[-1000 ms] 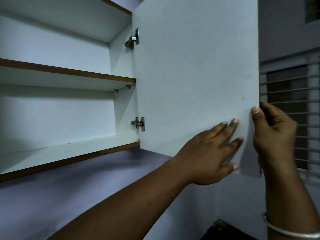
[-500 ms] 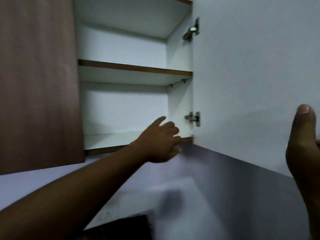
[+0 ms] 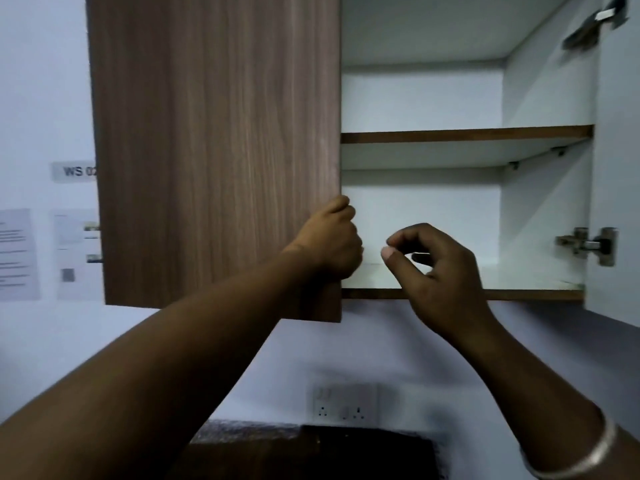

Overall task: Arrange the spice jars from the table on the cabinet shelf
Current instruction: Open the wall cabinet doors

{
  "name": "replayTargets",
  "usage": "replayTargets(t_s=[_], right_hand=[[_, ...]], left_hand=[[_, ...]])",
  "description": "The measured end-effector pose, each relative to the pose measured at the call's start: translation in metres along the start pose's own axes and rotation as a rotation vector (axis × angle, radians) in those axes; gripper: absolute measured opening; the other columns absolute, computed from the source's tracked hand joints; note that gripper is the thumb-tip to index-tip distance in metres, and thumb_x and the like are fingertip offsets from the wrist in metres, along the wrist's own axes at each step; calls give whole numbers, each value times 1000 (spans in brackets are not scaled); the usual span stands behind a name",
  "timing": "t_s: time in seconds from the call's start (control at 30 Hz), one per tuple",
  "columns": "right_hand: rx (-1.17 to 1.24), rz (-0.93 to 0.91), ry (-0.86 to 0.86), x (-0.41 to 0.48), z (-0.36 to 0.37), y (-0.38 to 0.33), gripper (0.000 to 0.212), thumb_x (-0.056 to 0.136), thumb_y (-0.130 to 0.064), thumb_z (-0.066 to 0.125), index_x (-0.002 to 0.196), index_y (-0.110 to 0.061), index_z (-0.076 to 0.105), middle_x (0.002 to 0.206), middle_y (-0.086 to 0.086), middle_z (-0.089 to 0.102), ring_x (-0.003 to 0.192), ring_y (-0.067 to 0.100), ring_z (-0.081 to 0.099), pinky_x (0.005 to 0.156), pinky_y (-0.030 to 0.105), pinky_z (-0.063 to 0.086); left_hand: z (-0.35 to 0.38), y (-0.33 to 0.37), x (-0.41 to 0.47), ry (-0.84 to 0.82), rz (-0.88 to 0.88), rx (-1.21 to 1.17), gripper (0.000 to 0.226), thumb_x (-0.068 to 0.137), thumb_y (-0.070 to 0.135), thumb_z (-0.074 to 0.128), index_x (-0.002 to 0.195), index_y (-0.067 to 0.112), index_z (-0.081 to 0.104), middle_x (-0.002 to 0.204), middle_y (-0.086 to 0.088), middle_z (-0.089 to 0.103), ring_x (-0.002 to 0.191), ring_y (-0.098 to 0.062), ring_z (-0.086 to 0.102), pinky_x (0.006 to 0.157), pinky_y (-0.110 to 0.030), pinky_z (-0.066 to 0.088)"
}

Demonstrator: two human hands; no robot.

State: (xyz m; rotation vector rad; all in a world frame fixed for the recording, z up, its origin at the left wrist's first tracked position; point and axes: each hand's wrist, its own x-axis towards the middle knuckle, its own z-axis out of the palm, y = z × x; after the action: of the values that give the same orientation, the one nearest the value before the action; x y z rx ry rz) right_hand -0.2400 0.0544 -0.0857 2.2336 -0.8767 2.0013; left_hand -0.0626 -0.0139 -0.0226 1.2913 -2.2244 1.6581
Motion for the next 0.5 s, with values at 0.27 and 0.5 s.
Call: replayTargets(t_s=[0.27,0.5], right_hand=[[608,130,-116,54,77,-53,17,105,-26,56,111,-11,60,88,-10,66,81,2,64,75,21,52],[1406,-8,-661,31,107,-133,19,106,-26,49,100,-22,67,80,-11,68,73,-1,68,68,14,54]], left_hand=[[-63,-15,-86,351,67,-139,42,94,33,45,94,13,82,95,-8,81,120,-31,64,123,-47,24],[-112,-42,-185,563,67,-228,36,89,19,55,59,9,72,62,-9,66,84,-34,66,108,-52,42]])
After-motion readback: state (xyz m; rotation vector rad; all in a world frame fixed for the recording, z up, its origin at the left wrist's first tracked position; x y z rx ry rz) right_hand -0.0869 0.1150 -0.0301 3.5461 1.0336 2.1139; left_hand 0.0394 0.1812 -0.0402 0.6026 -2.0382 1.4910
